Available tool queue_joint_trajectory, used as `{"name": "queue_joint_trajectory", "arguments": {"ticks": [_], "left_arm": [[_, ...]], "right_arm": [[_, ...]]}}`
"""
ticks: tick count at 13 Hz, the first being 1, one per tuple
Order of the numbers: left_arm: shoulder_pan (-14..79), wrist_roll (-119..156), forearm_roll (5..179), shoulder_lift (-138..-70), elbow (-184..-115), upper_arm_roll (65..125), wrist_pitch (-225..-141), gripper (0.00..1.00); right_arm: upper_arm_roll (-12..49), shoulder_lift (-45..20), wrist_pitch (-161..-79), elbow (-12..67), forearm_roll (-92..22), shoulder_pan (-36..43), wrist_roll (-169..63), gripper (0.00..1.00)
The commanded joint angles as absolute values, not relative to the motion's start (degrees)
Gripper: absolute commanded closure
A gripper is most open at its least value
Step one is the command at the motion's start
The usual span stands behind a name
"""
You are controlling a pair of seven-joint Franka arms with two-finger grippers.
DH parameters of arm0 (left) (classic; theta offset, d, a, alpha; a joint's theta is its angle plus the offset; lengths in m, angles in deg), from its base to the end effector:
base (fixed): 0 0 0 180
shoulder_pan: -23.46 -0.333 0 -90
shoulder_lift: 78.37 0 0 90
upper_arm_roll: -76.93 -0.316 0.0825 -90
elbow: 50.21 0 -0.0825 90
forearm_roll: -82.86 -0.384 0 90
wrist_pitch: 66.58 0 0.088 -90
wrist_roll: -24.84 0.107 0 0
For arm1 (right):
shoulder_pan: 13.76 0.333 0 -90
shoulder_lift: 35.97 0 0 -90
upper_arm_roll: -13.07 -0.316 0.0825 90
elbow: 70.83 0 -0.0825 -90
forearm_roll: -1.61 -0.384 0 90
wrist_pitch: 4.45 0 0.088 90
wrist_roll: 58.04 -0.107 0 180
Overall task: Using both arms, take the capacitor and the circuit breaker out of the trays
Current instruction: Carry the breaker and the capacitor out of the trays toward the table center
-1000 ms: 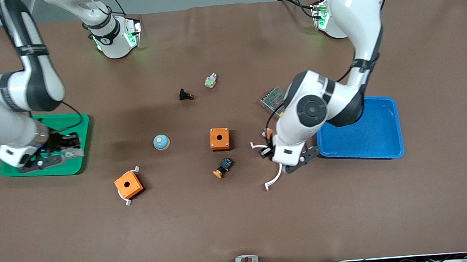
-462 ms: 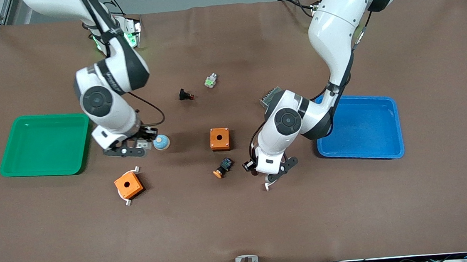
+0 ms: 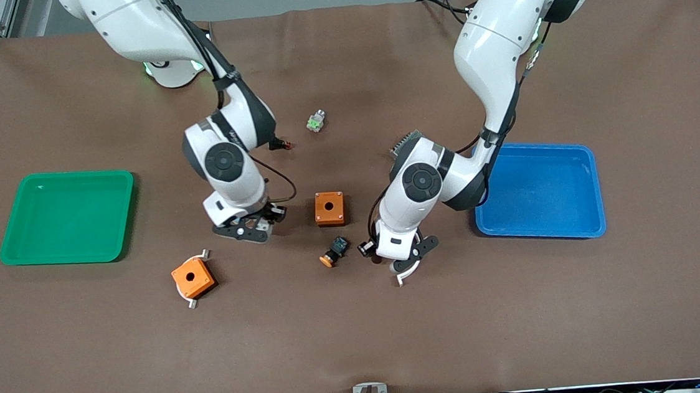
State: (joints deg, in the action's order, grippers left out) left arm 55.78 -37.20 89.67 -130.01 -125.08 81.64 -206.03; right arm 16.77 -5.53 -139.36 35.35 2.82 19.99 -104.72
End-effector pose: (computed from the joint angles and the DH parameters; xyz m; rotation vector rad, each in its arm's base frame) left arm 0.6217 -0.4487 0.2192 2.7621 0.7892 0.0503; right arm 0.5528 0.3222 0.2323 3.0589 -0.4104 0.0105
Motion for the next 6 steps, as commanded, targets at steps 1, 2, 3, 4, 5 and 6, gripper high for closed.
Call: {"name": "queue_joint_trajectory", "arguments": {"ticks": [1, 2, 3, 4, 5, 6], "left_arm": [[56.6, -37.0, 89.8, -131.0, -123.5, 80.6, -206.8, 0.63], [56.5, -36.6, 89.9, -131.0, -123.5, 80.6, -206.8, 0.58], [56.5, -36.6, 89.8, -131.1, -123.5, 80.6, -206.8, 0.56], [56.5, -36.6, 89.8, -131.1, -123.5, 80.6, -206.8, 0.54], [56.5, -36.6, 89.8, -131.1, -123.5, 80.6, -206.8, 0.54], [56.5, -36.6, 89.8, -131.1, -123.5, 80.6, -206.8, 0.53]], "right_arm": [[17.4, -0.6, -138.5, 29.5, 3.3, 20.9, -107.3, 0.93], [17.4, 0.1, -138.7, 29.0, 2.8, 20.8, -107.3, 0.88], [17.4, 0.3, -139.2, 28.8, 1.7, 20.7, -107.3, 0.83], [17.4, 0.3, -139.4, 28.7, 0.6, 20.7, -107.3, 0.75], [17.5, 0.2, -139.2, 28.7, 0.3, 20.8, -107.3, 0.24], [17.5, 0.0, -138.6, 28.7, 0.3, 20.9, -107.3, 0.0]]}}
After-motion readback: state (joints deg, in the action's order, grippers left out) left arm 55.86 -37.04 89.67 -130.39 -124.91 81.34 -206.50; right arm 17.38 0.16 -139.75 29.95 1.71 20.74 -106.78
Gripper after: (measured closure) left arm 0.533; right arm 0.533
